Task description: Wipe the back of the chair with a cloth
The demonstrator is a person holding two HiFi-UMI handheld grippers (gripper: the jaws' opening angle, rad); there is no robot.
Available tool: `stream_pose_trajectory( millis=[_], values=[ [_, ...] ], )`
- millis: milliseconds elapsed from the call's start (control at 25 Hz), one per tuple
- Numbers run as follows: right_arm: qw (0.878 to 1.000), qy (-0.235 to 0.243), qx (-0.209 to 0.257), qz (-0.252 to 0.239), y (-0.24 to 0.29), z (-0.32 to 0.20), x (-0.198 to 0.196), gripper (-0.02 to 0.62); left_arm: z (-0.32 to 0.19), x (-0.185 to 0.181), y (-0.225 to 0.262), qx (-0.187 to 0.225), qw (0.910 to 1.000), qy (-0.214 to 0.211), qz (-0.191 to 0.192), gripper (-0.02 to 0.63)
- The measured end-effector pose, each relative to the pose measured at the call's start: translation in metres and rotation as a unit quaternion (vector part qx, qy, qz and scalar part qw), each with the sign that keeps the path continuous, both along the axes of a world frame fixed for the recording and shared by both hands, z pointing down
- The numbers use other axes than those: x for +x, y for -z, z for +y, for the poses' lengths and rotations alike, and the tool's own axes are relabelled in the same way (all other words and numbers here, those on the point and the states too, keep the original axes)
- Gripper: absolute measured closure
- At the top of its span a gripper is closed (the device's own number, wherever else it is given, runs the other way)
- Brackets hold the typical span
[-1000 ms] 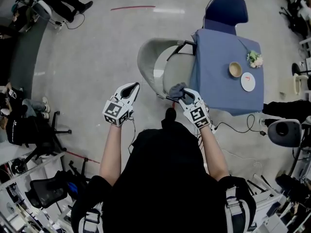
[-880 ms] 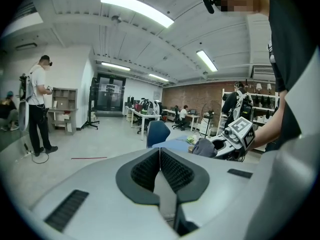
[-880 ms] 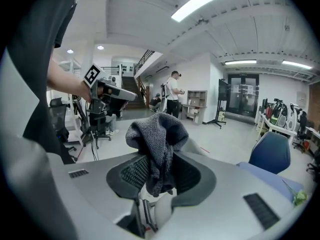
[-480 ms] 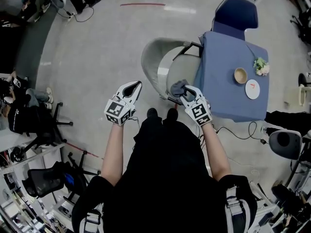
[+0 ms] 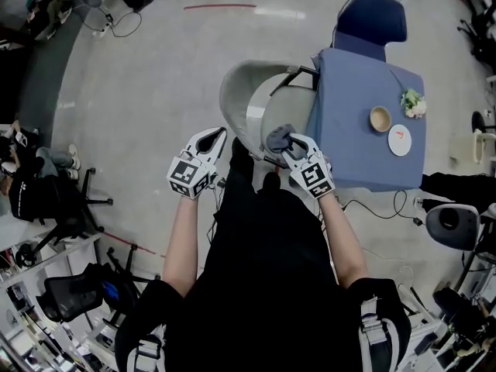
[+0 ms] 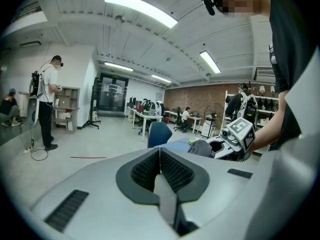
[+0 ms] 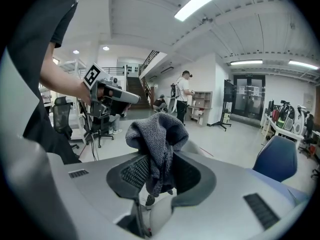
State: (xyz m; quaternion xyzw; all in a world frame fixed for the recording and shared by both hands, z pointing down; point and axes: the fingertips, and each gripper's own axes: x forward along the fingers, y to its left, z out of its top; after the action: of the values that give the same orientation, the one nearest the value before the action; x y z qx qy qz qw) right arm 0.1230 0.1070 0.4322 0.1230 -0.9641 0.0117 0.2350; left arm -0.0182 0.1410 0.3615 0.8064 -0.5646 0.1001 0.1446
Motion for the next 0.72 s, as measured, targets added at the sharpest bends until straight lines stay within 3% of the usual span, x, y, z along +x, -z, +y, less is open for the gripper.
stream_pose_trajectory(
  millis=[480,720],
  values=[
    [1.0,0.011,-0.021,0.021,-0.024,-0.021,-0.06,0.456,-0.033,-0.066,-0.019,-0.014,0.9998,0.004,0.012,0.581],
    [0.999,0.008,-0.041,0.032,-0.044,-0.043,-0.1,0.456,-0.074,-0.106,-0.039,-0.028,0.9995,-0.011,0.01,0.581]
  ],
)
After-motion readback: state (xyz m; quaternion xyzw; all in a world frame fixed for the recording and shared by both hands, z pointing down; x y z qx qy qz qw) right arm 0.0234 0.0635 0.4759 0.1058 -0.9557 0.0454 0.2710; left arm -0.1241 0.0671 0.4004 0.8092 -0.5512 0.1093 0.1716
